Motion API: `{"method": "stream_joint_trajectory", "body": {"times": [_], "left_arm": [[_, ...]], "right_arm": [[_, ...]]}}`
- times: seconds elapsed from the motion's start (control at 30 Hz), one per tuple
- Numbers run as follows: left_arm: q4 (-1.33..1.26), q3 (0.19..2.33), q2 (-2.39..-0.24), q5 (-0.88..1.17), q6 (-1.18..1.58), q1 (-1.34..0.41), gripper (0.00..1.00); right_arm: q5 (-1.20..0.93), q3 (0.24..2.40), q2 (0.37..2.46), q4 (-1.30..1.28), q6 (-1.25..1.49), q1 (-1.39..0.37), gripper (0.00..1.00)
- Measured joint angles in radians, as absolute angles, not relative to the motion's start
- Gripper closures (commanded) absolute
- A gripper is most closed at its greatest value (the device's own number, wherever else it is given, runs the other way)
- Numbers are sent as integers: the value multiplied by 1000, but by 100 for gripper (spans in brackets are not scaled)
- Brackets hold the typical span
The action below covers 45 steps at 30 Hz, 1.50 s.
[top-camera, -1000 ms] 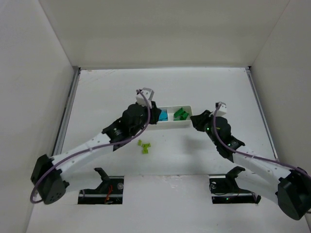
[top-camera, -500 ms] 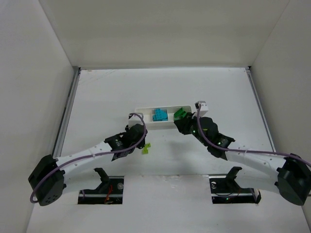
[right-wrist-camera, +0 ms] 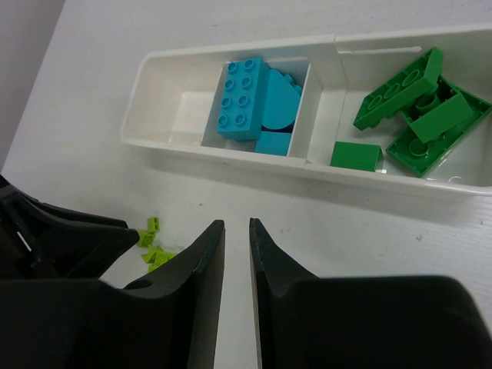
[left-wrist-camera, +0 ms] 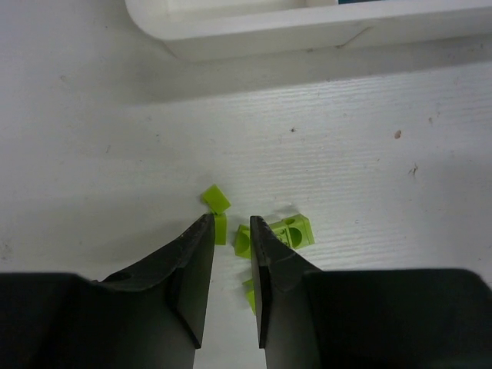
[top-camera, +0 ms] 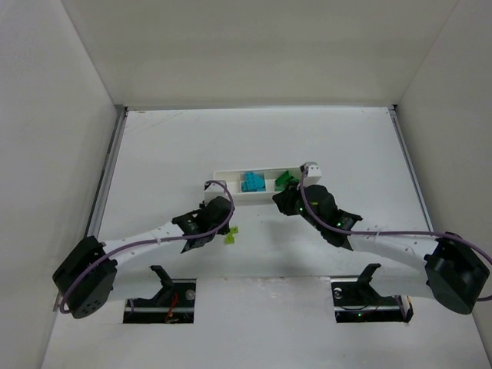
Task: Sort the legos into containers by color
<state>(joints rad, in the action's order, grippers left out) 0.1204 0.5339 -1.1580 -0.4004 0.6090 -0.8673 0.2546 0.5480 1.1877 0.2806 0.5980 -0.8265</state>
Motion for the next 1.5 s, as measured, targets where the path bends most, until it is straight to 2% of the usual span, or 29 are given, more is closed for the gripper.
{"method": "stream_joint_trajectory", "body": {"times": [0.67,0.73,0.83,1.07,1.23,1.4,1.5], "left_arm": [[99,497,-1224,-400,619,-857,78],[94,496,-1234,-400,619,-855,79],[89,486,-1236,-400,621,-852,84],[83,475,-1212,-407,623,-829,89],[88,471,-1107,-424,622,-822,89],[94,492,-1023,-425,618,-802,88],[92,527,-1019,-417,604,-773,88]], "right_arm": [[254,562,1219,278,598,-844,73],[254,563,1219,278,598,-848,69],[253,568,1225,278,596,-858,56],[223,584,1263,277,591,-918,47],[187,607,1306,276,585,-1041,40],[171,680,1431,260,560,-1169,38],[174,718,1504,242,556,-1197,34]]}}
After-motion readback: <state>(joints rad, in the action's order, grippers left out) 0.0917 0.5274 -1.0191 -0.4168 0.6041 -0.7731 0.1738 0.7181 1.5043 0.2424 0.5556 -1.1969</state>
